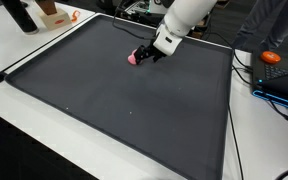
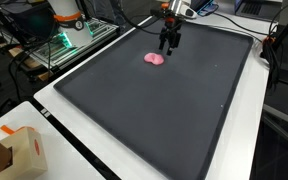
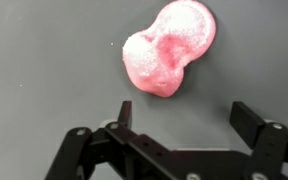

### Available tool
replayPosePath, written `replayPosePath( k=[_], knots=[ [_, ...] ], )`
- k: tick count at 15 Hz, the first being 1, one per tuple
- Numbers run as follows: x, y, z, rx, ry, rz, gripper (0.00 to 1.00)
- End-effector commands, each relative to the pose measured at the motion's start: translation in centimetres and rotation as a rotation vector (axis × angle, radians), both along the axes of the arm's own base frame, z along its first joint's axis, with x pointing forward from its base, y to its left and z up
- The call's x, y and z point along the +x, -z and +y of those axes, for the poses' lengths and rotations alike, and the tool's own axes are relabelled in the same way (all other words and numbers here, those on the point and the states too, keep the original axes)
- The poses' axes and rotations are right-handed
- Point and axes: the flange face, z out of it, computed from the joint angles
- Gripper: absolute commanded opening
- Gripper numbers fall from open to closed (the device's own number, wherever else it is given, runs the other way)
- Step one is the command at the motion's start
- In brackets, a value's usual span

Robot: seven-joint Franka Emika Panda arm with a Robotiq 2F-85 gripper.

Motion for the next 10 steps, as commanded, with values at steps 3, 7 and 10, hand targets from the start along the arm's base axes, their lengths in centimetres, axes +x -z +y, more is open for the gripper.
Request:
replayPosePath(
  k=[3, 7, 10],
  knots=[
    [1.1, -3.0, -1.9, 0.084, 0.138, 0.004, 1.00],
    [2.2, -6.7, -3.8, 0.166, 0.289, -0.032, 1.00],
    [2.8, -9.7, -5.4, 0.225, 0.402, -0.065, 1.00]
  ],
)
